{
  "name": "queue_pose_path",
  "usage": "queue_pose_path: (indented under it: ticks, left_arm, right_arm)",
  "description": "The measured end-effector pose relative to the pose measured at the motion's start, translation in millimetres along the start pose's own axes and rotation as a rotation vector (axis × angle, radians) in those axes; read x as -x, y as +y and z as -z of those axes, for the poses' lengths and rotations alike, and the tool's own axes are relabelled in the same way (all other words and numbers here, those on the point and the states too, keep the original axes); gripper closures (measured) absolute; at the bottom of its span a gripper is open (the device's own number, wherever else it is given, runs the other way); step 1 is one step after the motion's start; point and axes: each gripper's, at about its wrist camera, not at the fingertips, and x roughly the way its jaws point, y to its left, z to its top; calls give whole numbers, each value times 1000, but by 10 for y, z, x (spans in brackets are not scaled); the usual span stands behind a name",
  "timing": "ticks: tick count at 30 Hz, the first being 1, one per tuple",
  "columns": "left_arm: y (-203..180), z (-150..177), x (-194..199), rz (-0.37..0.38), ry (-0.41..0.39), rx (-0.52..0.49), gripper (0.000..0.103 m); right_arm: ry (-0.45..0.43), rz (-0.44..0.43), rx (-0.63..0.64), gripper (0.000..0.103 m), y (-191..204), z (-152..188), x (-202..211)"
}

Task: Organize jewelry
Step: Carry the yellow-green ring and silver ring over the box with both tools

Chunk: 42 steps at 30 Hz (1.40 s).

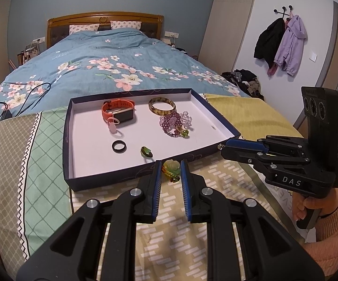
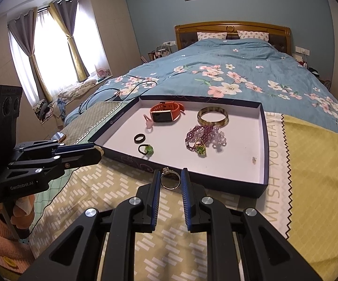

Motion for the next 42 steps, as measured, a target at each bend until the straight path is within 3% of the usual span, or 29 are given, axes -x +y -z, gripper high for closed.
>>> queue_pose_path:
  ticks: [42]
  left_arm:
    - [137,-387,-183,-68,-30,5,86]
  right_arm:
    - [-45,-18,-13,87,-174,-433,-150]
